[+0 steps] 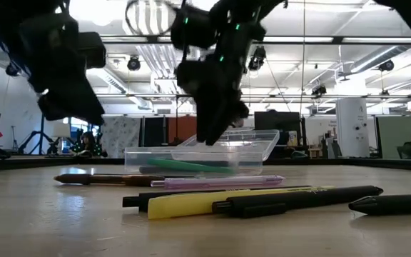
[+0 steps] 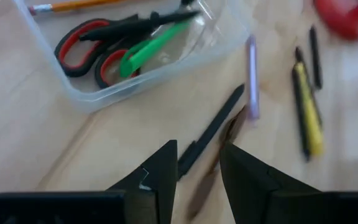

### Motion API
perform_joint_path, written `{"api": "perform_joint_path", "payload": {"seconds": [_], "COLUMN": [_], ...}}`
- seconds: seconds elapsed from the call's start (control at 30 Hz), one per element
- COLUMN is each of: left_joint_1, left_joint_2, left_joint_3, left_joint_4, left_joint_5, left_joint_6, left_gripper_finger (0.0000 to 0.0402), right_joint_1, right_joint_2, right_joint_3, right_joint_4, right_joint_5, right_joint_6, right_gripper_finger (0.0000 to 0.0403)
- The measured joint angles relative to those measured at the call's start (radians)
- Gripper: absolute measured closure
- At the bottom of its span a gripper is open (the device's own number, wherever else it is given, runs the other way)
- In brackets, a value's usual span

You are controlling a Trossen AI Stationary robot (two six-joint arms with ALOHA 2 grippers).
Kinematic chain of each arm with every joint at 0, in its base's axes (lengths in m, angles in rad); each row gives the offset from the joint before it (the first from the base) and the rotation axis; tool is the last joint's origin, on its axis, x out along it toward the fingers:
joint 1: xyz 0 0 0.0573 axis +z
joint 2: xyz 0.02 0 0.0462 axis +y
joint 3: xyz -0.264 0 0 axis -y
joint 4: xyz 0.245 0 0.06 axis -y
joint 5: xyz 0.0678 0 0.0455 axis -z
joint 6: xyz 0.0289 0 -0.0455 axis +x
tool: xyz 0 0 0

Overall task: Pick & place school supplies into a supply box
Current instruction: Put the black pen into the transparent case

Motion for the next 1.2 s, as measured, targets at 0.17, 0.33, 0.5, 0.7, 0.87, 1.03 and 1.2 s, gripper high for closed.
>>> {"api": "perform_joint_path", "payload": {"seconds": [0.17,0.33,0.5,0.7,0.87,1.03,1.2], "left_joint_1": [0.001,0.001,0.003,0.003,0.001,0.003,0.009], "left_joint_2": [0.139,0.281,0.419,0.546,0.61,0.643,0.626], "left_joint_3": [0.043,0.114,0.184,0.266,0.317,0.338,0.339], "left_joint_4": [0.043,0.046,0.035,0.051,0.007,-0.041,-0.06], "left_joint_5": [0.007,0.004,0.007,0.07,0.094,0.102,0.131], "left_joint_6": [0.164,0.331,0.437,0.463,0.515,0.518,0.518], "left_gripper_finger": [0.0297,0.0297,0.0297,0.0297,0.0297,0.0303,0.0365], "right_joint_1": [0.054,0.09,0.106,0.107,0.114,0.126,0.144], "right_joint_2": [-0.075,-0.167,-0.228,-0.267,-0.281,-0.283,-0.285], "right_joint_3": [-0.03,-0.057,-0.064,-0.073,-0.089,-0.122,-0.136], "right_joint_4": [-0.033,-0.066,-0.127,-0.187,-0.191,-0.187,-0.238], "right_joint_5": [0.15,0.239,0.33,0.367,0.368,0.367,0.387], "right_joint_6": [-0.04,0.006,0.061,0.105,0.107,0.122,0.172], "right_gripper_finger": [0.0236,0.0229,0.0225,0.0225,0.0225,0.0225,0.0225]}}
